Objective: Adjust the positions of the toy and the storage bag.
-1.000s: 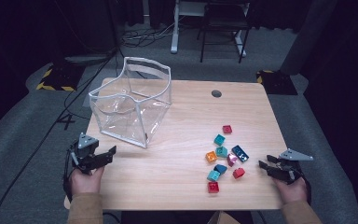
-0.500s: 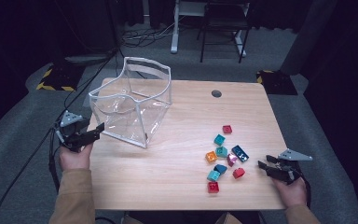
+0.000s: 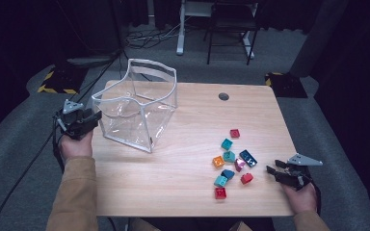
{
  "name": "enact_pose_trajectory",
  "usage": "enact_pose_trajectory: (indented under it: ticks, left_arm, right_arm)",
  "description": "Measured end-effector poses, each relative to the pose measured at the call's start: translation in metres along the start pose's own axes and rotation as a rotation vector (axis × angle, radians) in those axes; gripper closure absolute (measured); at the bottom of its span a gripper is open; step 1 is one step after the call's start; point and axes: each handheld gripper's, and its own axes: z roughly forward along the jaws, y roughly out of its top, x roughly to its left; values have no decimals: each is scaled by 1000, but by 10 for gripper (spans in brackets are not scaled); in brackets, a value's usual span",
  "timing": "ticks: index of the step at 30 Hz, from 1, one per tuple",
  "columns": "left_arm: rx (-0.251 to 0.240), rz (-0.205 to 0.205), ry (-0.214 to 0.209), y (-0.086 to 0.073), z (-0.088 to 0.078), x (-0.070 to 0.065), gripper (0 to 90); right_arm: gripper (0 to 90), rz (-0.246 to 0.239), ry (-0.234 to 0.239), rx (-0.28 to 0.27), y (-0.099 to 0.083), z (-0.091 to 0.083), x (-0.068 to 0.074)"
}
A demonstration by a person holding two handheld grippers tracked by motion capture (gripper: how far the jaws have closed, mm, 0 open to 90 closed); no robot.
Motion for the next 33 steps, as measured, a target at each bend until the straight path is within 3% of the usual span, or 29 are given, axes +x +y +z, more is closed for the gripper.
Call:
enact_pose_trajectory:
  ticks: [3,5,8,9,10,12,14,16,23,27,30,33]
  left_arm:
    - [-9,-40,-79,1,11,6,543]
    - [-7,-43,-91,1,13,6,531]
    - [-5,1,-98,1,16,0,551]
    - [-3,17,-95,1,16,-2,589]
    - [-2,41,-119,0,14,-5,727]
    - [-7,70,-143,-2,13,-12,812]
    - [-9,110,-126,-3,11,-22,847]
    - [-9,126,-121,-4,10,-26,858]
    - [-14,158,-169,-12,0,-51,862]
    - [-24,168,-201,-19,-7,-65,863]
    - [-32,186,-218,-24,-15,-78,864]
    - [-36,215,-242,-29,-24,-92,865]
  right_arm:
    - [475,1,-1,0,0,0,0]
    - [472,1,-3,0,0,0,0]
    - [471,2,-1,0,0,0,0]
    - [471,1,-2,0,0,0,0]
    - [471,1,-2,0,0,0,0]
    - [470,1,-1,0,0,0,0]
    - [471,1,-2,0,0,1,0]
    - [471,1,-2,0,0,1,0]
    - [483,-3,0,-1,0,0,0]
    - [539,-24,-10,6,2,0,4]
    - [553,-40,5,7,9,-2,12]
    - [558,-65,27,-25,22,-6,24]
